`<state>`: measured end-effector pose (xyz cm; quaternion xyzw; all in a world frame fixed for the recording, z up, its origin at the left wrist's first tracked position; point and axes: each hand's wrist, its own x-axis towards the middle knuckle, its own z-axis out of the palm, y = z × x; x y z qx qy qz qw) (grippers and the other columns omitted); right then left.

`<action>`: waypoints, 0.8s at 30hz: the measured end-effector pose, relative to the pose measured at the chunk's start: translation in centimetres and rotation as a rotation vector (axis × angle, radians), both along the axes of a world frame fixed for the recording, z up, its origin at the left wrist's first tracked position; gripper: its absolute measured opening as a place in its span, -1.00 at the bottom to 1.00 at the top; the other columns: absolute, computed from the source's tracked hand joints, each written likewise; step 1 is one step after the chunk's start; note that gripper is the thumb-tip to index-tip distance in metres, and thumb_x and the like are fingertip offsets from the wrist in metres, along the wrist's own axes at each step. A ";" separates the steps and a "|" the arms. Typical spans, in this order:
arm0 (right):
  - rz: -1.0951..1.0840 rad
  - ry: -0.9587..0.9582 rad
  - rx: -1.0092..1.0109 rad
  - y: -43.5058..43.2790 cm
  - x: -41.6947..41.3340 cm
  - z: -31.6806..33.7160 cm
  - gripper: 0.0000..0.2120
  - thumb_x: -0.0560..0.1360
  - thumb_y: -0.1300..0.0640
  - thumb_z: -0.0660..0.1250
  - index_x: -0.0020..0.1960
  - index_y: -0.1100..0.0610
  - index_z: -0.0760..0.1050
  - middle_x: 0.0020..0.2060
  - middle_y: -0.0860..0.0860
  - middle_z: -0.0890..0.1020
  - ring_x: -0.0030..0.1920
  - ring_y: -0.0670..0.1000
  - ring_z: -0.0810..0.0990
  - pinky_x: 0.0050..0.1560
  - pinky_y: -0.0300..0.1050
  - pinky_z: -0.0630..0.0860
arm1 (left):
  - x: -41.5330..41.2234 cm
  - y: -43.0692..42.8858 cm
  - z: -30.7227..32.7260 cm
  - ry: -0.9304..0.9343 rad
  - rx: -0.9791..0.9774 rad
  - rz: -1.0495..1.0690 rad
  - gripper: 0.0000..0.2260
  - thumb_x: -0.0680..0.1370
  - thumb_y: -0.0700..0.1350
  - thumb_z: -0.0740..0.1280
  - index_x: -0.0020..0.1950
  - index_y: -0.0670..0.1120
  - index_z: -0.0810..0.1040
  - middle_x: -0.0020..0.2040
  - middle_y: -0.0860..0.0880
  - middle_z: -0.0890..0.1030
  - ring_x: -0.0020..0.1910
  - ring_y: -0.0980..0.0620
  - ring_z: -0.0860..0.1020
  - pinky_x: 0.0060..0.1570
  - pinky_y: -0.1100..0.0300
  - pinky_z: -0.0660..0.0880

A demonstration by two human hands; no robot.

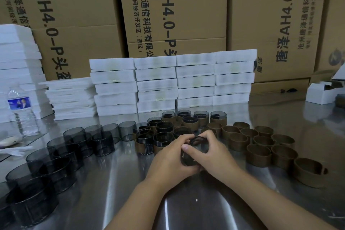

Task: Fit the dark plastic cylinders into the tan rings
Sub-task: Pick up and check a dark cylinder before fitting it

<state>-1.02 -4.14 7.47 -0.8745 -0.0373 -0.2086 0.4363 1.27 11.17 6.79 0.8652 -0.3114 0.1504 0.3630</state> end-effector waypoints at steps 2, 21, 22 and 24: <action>-0.004 -0.002 -0.002 -0.1 0.0 0.0 -0.43 0.14 -0.54 0.22 -0.08 -0.14 0.33 -0.13 -0.19 0.59 -0.07 -0.20 0.57 -0.08 -0.13 0.54 | 0.1 -0.1 -0.1 0.004 -0.001 0.004 -0.35 0.22 0.28 0.42 0.28 0.39 0.30 0.09 0.35 0.57 0.06 0.31 0.56 0.02 0.20 0.55; -0.049 -0.031 0.072 -0.5 0.8 -0.3 -0.58 0.37 -0.42 0.18 -0.19 -0.06 0.39 -0.31 -0.14 0.62 -0.24 -0.22 0.58 -0.15 -0.11 0.54 | 0.3 -0.1 -0.4 -0.026 0.029 0.012 -0.39 0.27 0.22 0.50 0.27 0.32 0.36 0.06 0.28 0.59 0.02 0.29 0.55 -0.02 0.28 0.50; -0.050 -0.037 0.079 -0.5 0.8 -0.3 -0.60 0.40 -0.40 0.16 -0.20 -0.06 0.40 -0.32 -0.13 0.62 -0.25 -0.23 0.58 -0.17 -0.13 0.51 | 0.3 -0.2 -0.4 -0.031 0.032 0.011 -0.37 0.27 0.22 0.50 0.29 0.31 0.36 0.09 0.29 0.58 0.04 0.29 0.55 0.01 0.27 0.51; -0.044 -0.042 0.078 -0.6 0.9 -0.3 -0.62 0.47 -0.34 0.13 -0.22 -0.04 0.40 -0.33 -0.10 0.62 -0.25 -0.22 0.57 -0.18 -0.12 0.48 | 0.3 -0.2 -0.4 -0.040 0.032 0.012 -0.34 0.27 0.21 0.52 0.32 0.31 0.35 0.14 0.29 0.57 0.08 0.29 0.54 0.07 0.25 0.51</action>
